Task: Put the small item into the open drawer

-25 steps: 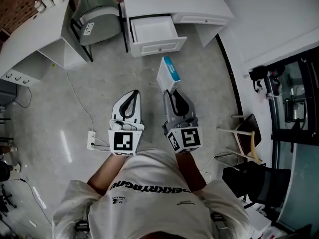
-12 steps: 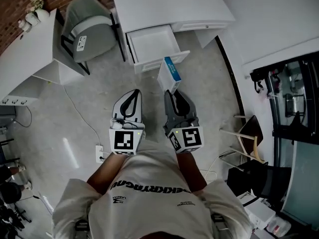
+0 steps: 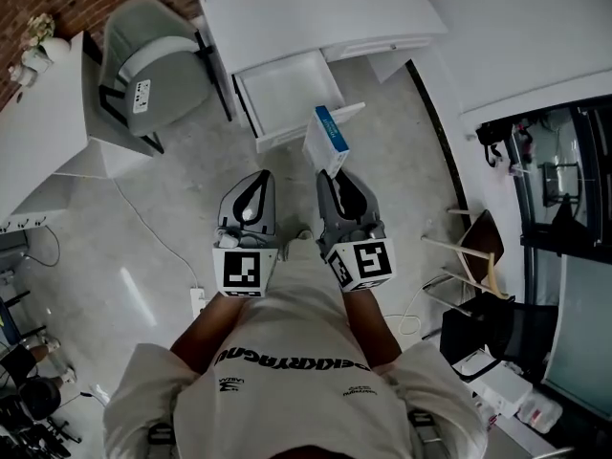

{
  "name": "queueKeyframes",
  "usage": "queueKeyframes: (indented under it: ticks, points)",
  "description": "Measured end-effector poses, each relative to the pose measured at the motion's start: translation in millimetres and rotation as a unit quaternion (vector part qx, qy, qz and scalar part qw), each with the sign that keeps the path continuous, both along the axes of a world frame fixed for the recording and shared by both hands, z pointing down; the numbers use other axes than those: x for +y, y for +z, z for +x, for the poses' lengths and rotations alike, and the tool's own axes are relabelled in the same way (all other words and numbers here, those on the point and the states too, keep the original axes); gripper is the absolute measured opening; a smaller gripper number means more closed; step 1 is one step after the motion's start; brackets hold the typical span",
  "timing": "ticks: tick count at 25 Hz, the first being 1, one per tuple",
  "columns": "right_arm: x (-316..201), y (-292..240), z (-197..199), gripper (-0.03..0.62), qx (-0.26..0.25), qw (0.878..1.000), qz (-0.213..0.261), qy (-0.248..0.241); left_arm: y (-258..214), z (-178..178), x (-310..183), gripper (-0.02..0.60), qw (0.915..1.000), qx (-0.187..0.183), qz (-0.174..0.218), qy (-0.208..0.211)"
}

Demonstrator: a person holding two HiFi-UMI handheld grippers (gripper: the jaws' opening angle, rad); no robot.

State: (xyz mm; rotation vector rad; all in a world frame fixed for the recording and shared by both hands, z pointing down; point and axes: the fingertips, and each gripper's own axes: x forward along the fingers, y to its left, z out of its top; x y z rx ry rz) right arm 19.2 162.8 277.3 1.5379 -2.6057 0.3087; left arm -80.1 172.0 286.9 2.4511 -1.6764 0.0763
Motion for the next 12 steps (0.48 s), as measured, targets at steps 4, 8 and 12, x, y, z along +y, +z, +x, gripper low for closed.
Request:
queueKeyframes:
  ticks: [4,8,12]
  points:
    - [-22,9,-5,0.081,0.002,1.0,-0.008,0.002,12,-4,-20,-0.002,0.9999,0.006,-0.011,0.003]
    - [-44,26,-5,0.081,0.002,1.0,-0.022,0.001,30,-4,-43,-0.002,0.9998,0.004,-0.019,0.002]
    - [-78,42,-3,0.081,0.0,0.999,-0.037,0.002,40,-4,-79,-0.002,0.9998,-0.001,-0.021,0.006]
